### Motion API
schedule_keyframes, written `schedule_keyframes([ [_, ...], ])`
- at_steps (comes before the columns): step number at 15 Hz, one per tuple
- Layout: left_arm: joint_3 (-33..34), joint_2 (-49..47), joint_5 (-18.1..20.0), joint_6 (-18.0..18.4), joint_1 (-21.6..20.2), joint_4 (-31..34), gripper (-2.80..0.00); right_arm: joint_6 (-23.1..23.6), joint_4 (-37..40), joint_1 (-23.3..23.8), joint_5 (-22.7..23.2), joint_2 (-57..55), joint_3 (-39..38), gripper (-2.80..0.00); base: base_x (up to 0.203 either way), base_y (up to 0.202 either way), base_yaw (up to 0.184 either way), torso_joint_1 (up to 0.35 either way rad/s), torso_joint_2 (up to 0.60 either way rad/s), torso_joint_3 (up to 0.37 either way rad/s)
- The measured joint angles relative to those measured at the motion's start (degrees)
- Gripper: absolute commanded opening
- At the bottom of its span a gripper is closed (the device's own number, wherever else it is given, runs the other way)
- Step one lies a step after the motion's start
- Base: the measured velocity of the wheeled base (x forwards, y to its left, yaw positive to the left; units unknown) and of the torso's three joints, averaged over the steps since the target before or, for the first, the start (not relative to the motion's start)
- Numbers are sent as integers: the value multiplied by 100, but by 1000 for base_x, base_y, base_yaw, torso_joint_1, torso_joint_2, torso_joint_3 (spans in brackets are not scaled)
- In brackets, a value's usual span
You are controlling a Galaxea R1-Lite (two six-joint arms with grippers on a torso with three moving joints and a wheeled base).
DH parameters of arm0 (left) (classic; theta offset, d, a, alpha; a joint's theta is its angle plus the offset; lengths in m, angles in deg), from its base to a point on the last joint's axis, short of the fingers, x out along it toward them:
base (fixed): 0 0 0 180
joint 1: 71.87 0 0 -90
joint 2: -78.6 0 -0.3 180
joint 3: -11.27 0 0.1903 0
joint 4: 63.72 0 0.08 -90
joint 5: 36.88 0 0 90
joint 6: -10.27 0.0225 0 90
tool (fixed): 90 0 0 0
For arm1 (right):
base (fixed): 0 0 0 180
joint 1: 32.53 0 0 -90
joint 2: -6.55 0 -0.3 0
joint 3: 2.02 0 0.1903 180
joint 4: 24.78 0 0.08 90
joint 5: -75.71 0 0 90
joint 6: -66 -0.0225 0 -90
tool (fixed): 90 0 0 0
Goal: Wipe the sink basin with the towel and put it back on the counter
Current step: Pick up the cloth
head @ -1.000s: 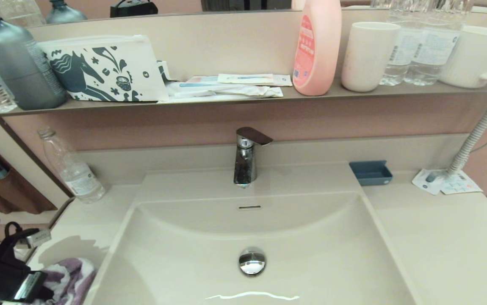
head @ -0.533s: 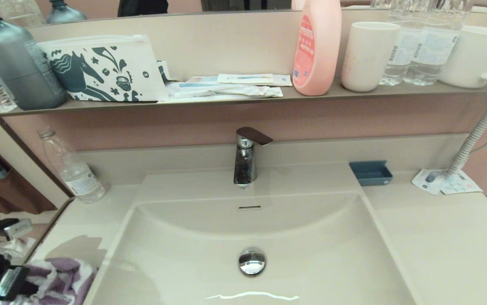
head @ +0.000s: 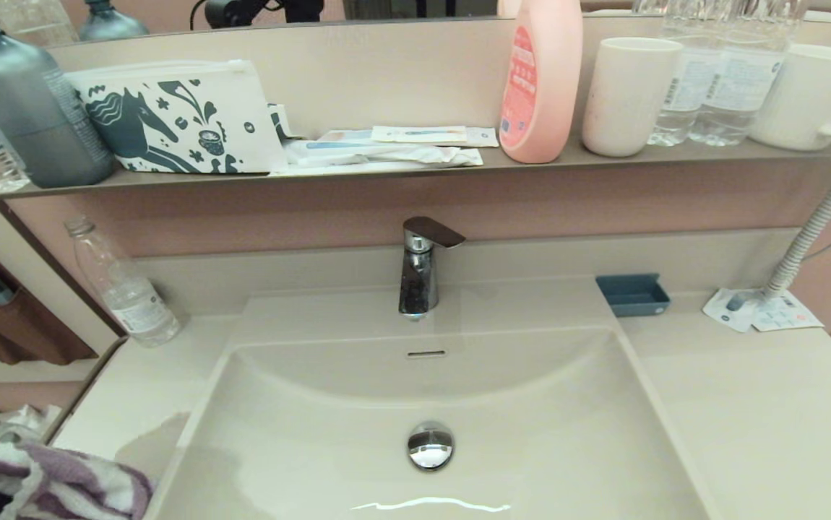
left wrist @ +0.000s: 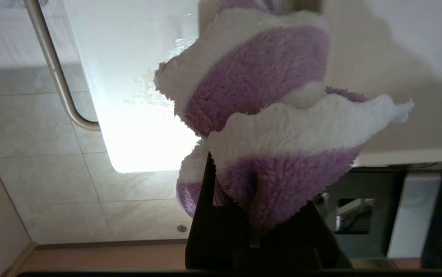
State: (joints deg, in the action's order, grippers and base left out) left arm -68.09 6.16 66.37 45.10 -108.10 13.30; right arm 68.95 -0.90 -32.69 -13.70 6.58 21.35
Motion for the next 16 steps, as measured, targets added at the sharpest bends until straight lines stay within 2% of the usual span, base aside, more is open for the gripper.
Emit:
schedule_keyframes([
  [2,-242,315,13,-560,546,277,-280,0,-2,-2,0,0,0,-280,0,0,0,0,0,0],
  [4,-417,484,-88,-1281,1386,335,-280,0,0,-2,0,0,0,-280,0,0,0,0,0,0],
  [5,-506,532,-231,-1746,1975,340,-280,0,0,-2,0,0,0,-280,0,0,0,0,0,0],
  [7,-729,549,-732,-2778,3301,340,-280,0,0,-2,0,0,0,-280,0,0,0,0,0,0],
  [9,-1110,452,-1423,-3972,4669,377,-280,0,-2,0,0,0,0,-280,0,0,0,0,0,0],
  [11,-1735,213,-2091,-5065,5650,594,-280,0,-2,0,0,0,0,-280,0,0,0,0,0,0],
  [12,-2017,66,-2305,-5539,6062,724,-280,0,-2,0,0,0,0,-280,0,0,0,0,0,0],
  [14,-2427,-175,-2608,-6098,6645,789,-280,0,0,0,0,0,0,-280,0,0,0,0,0,0],
  [16,-2931,-337,-2869,-6167,6932,839,-280,0,0,0,0,0,0,-280,0,0,0,0,0,0],
])
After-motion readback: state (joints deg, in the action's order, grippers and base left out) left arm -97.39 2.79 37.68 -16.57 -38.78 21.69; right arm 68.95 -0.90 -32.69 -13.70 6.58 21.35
